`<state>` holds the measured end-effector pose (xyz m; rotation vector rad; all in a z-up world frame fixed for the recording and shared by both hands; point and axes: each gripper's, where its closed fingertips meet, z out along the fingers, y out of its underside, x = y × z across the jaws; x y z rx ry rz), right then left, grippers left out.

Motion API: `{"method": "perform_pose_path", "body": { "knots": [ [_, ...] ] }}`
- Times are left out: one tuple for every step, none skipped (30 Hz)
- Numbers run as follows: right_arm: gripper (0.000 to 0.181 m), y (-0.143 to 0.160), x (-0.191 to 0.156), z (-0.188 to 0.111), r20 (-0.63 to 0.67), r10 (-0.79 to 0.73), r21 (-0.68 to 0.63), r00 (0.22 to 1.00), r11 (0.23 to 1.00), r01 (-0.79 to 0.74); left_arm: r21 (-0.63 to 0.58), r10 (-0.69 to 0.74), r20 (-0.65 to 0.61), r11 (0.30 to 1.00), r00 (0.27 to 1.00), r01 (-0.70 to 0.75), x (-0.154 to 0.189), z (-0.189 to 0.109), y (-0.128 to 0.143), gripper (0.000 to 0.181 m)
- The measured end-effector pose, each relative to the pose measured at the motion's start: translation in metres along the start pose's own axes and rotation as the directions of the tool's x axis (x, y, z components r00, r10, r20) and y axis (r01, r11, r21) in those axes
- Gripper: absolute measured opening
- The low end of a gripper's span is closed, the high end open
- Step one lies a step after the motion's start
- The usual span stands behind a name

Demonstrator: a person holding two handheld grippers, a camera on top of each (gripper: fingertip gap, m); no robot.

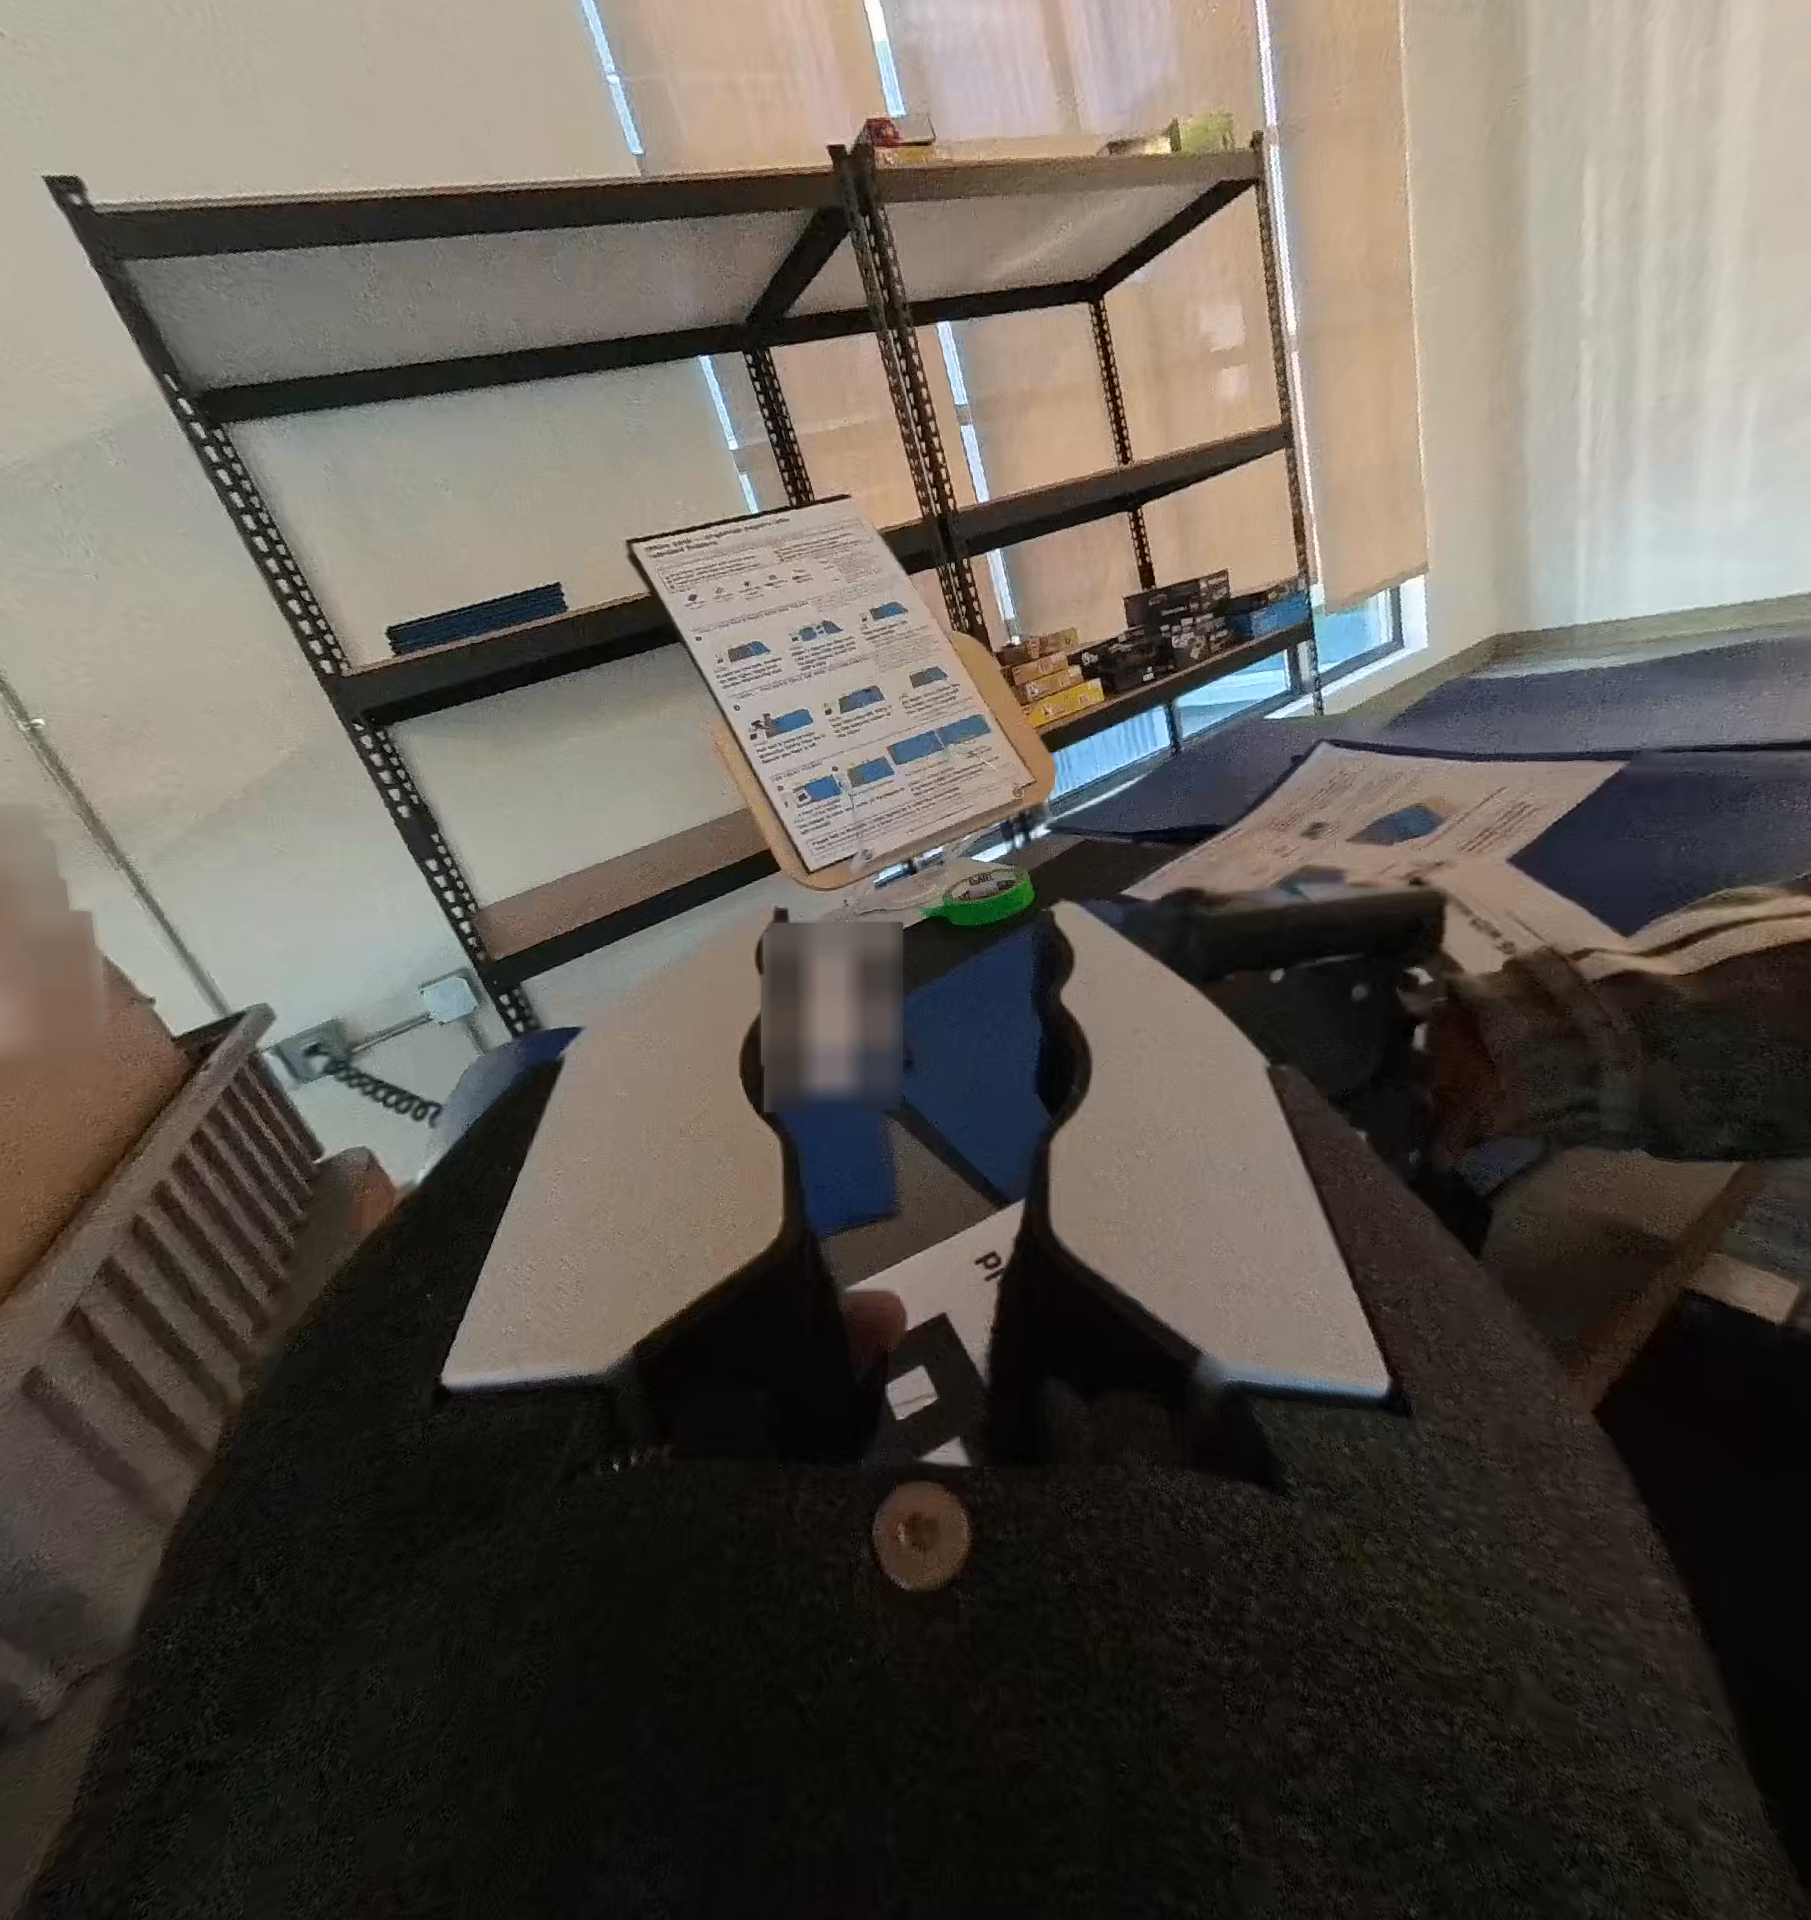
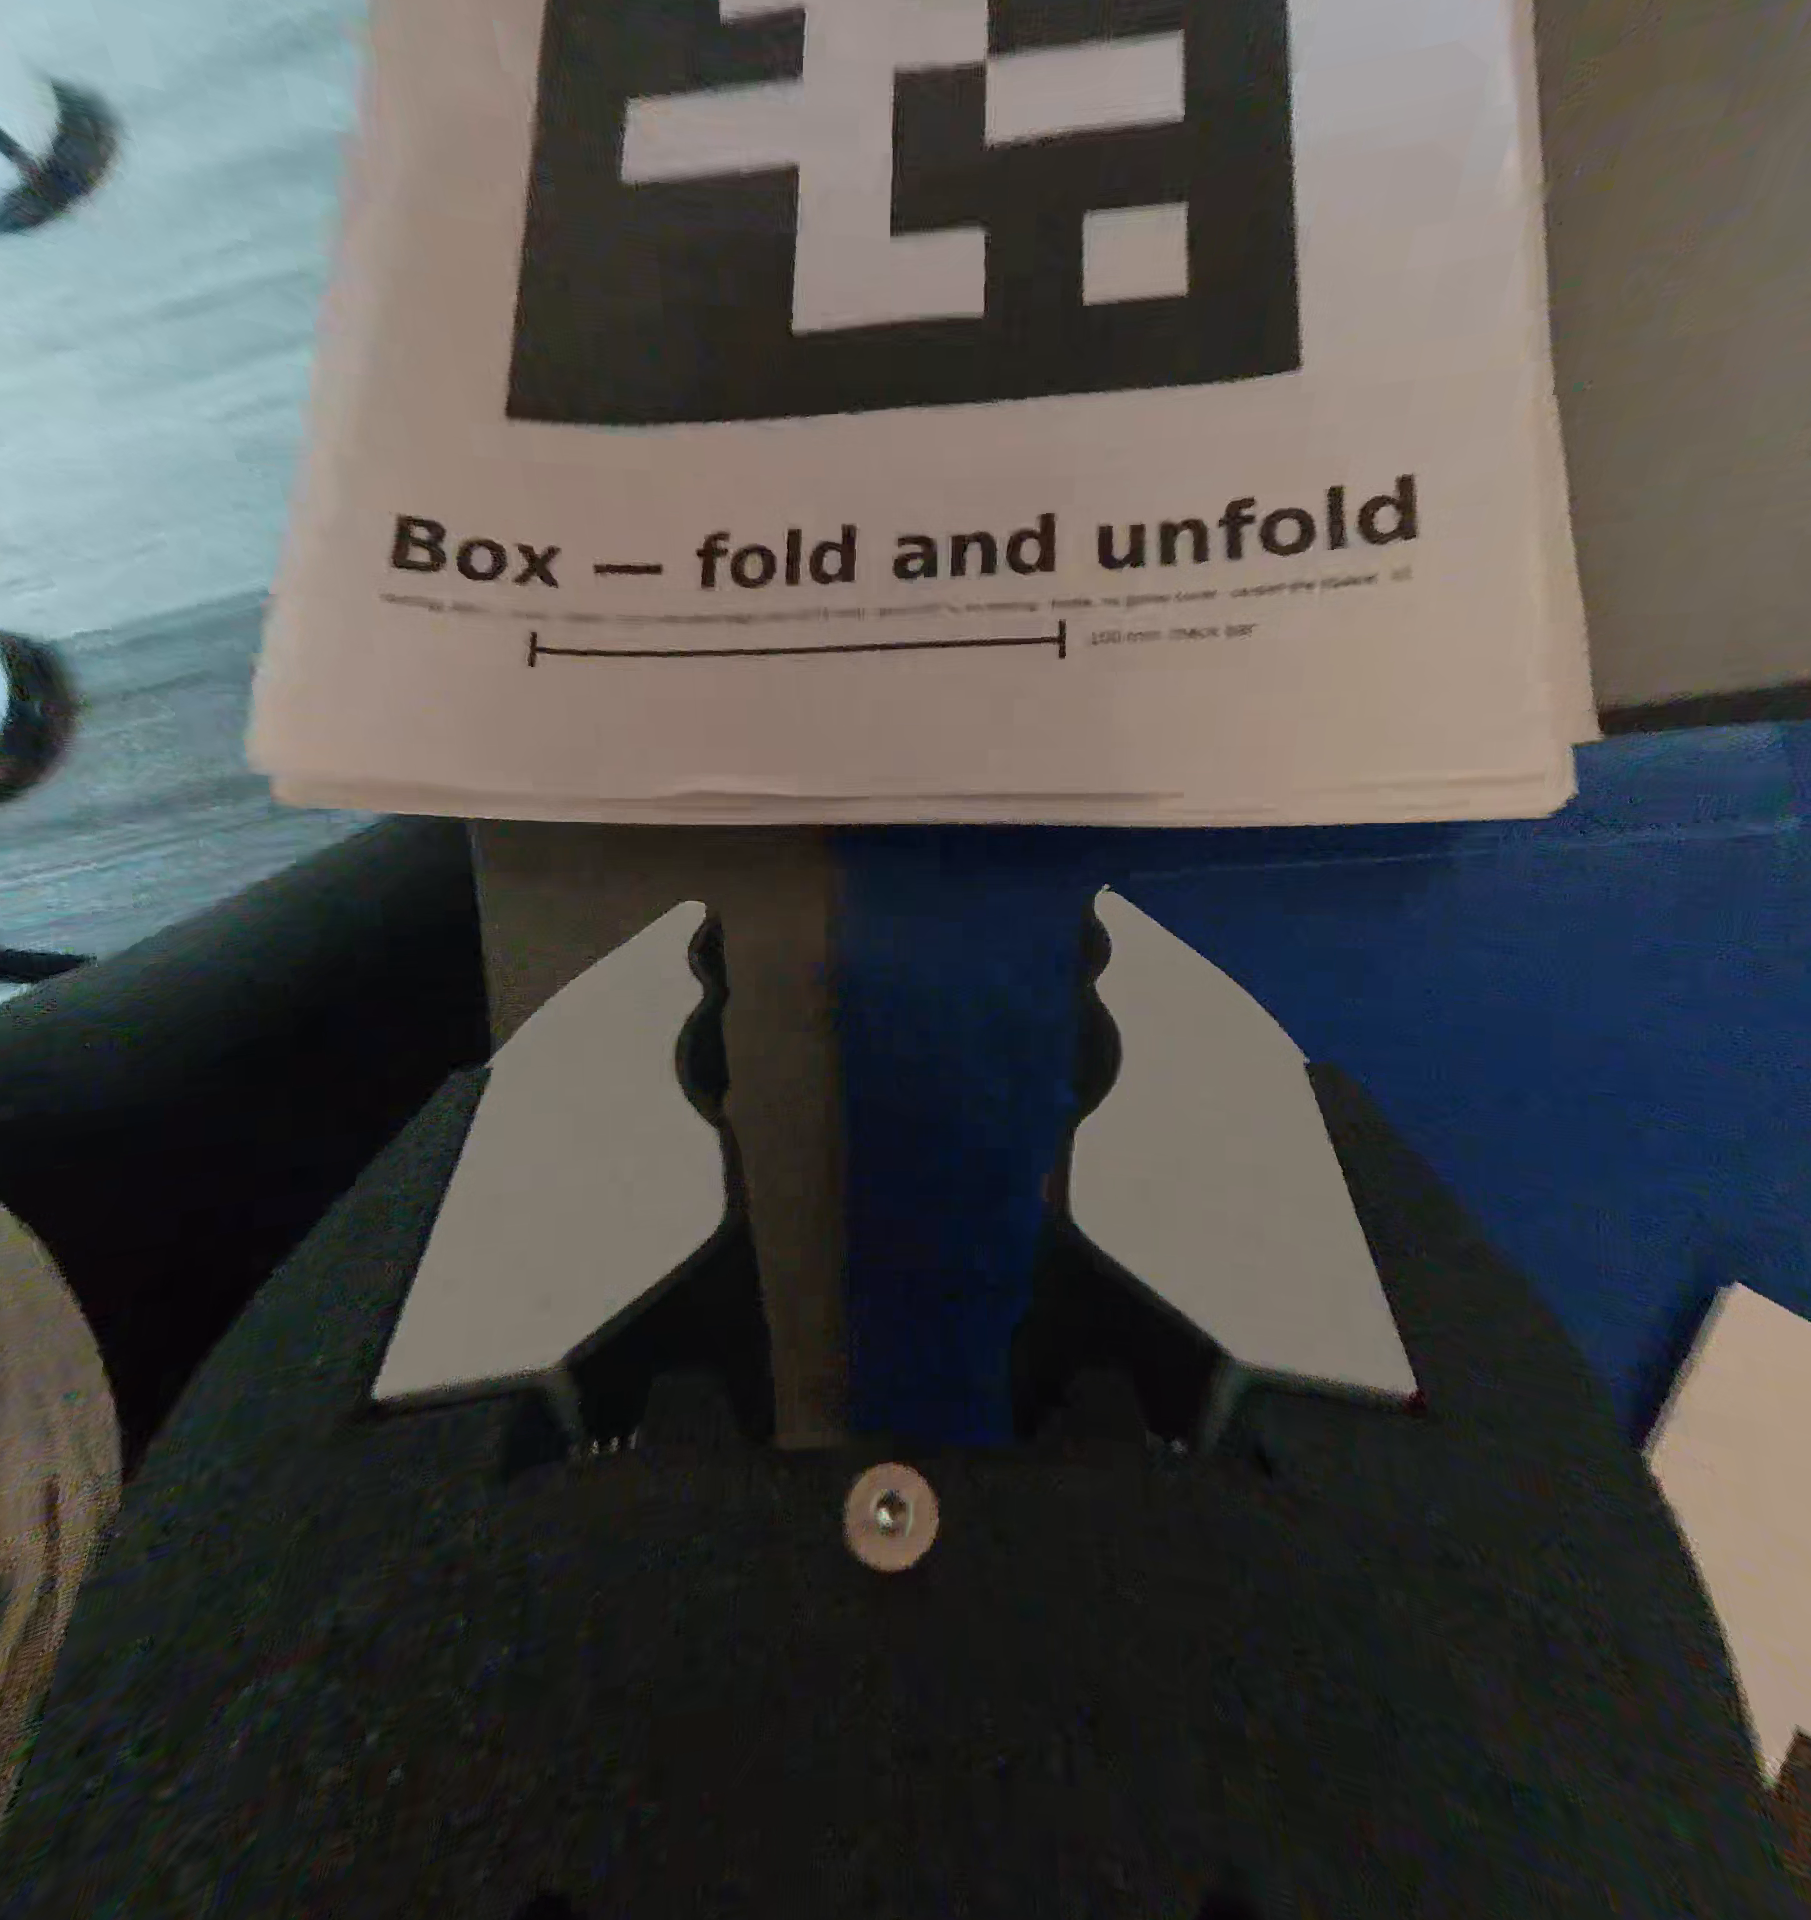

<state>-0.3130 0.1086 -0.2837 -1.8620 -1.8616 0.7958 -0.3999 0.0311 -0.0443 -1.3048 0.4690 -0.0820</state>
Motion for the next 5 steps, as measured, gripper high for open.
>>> {"method": "perform_pose_path", "body": {
  "knots": [
    [0.063, 0.0, -0.001, 0.005, 0.004, -0.007, -0.02, 1.0, 1.0, 0.007, 0.014, -0.026, -0.016, 1.0, 1.0, 0.026, -0.002, 0.0, 0.0, 0.046],
    [0.061, -0.004, -0.001, 0.008, -0.016, -0.021, -0.016, 1.0, 1.0, 0.021, 0.029, -0.054, -0.025, 0.998, 0.998, 0.055, -0.003, 0.0, 0.001, 0.046],
    [0.059, -0.006, -0.001, 0.011, -0.048, -0.041, -0.026, 0.998, 0.999, 0.039, 0.046, -0.078, -0.029, 0.996, 0.997, 0.079, -0.005, 0.0, 0.002, 0.046],
    [0.058, -0.007, 0.0, 0.014, -0.089, -0.057, -0.057, 0.994, 0.997, 0.052, 0.063, -0.088, -0.038, 0.994, 0.995, 0.09, -0.007, 0.001, 0.002, 0.045],
    [0.056, -0.008, 0.001, 0.016, -0.125, -0.077, -0.083, 0.989, 0.994, 0.067, 0.075, -0.09, -0.047, 0.993, 0.995, 0.094, -0.008, 0.002, 0.001, 0.045]
  ]
}}
